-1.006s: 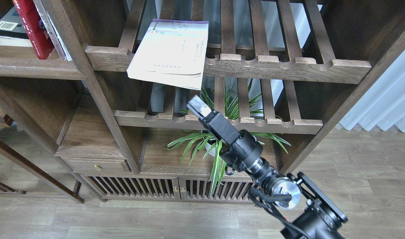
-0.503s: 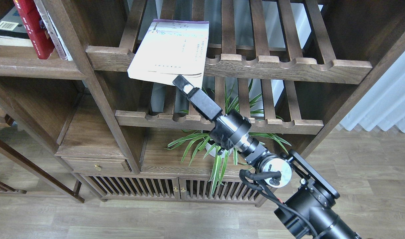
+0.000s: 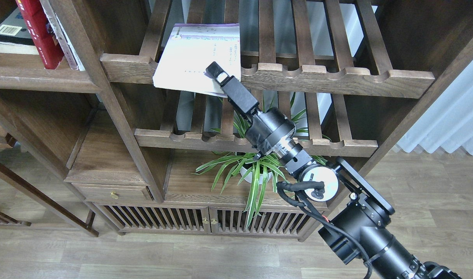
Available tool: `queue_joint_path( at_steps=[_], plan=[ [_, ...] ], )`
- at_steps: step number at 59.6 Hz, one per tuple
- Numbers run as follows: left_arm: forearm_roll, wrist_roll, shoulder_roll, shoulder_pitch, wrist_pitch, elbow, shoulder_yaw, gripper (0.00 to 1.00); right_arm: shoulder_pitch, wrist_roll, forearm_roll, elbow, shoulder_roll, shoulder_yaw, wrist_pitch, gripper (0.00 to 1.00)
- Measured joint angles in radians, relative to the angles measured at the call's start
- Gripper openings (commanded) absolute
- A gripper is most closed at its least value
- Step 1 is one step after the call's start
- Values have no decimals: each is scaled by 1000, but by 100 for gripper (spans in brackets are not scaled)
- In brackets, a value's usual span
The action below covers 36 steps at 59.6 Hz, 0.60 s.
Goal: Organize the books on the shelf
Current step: 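Reach the right gripper up to the white book's lower edge, then pull the white book off the upper shelf with the right gripper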
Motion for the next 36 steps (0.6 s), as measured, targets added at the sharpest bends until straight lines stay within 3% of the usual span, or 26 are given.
queue_joint_path(
  at_steps=[7,8,10,30,36],
  plan=[
    [0,-2,0,1,0,3,-2,99,-4,1,19,6,0,1,1,29],
    [0,-2,0,1,0,3,-4,99,-6,1,23,8,0,1,3,15],
    [0,-2,0,1,0,4,-7,99,-12,0,32,14,0,2,6,2],
    [-32,-1,0,29,0,16,-6,99,-129,-13,98,104,0,-29,94,3],
    [-87,-1,0,69,0,13,27,99,-191,-24,98,134,0,-56,165,3]
  ],
)
